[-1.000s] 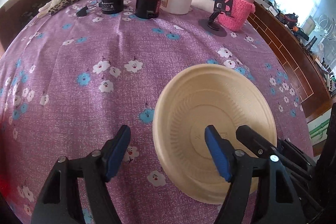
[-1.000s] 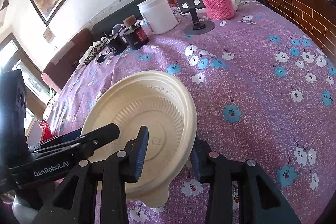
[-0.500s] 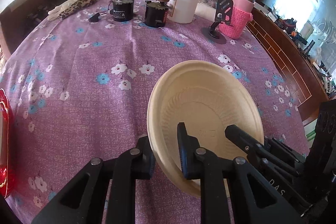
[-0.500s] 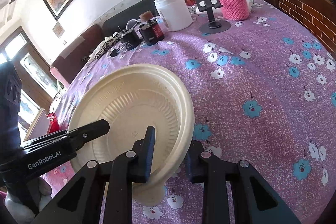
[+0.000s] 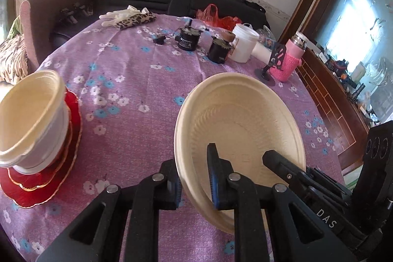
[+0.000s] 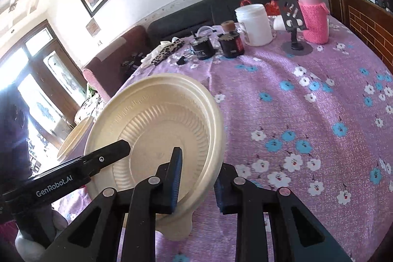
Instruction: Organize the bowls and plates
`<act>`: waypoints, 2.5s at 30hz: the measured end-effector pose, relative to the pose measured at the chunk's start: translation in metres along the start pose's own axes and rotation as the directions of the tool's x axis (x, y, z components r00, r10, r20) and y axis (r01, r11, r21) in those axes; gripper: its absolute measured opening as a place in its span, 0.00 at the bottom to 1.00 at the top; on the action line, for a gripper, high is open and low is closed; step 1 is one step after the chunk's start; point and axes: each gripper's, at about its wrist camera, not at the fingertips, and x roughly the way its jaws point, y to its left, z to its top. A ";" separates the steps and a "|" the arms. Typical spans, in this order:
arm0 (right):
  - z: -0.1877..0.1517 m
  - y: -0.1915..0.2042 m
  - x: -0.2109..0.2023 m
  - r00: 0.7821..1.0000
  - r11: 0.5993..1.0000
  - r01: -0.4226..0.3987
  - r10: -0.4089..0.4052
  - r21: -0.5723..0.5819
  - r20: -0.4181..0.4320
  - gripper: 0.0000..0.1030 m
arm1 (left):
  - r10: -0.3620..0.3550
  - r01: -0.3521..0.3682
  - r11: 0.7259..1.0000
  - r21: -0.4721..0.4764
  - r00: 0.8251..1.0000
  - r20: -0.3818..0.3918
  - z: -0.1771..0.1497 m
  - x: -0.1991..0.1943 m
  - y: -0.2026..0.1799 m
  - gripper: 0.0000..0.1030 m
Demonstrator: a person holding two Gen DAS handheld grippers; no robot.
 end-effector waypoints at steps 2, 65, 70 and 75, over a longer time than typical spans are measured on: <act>0.004 0.021 -0.002 1.000 1.000 -0.015 0.016 -0.026 0.006 0.25 | -0.003 0.004 0.999 -0.034 0.999 0.032 0.002 -0.017 0.017 0.17; 0.031 0.236 0.102 0.998 0.947 -0.064 0.065 -0.313 -0.009 0.65 | 0.479 -0.392 0.862 -0.322 0.838 0.261 0.016 -0.139 0.208 0.72; 0.019 0.225 0.082 0.999 0.948 -0.041 0.049 -0.315 0.018 0.71 | 0.453 -0.368 0.874 -0.319 0.854 0.255 0.009 -0.140 0.199 0.73; -0.003 0.212 0.066 1.000 0.948 0.006 0.004 -0.319 0.029 0.75 | 0.399 -0.319 0.898 -0.302 0.879 0.259 -0.003 -0.137 0.185 0.75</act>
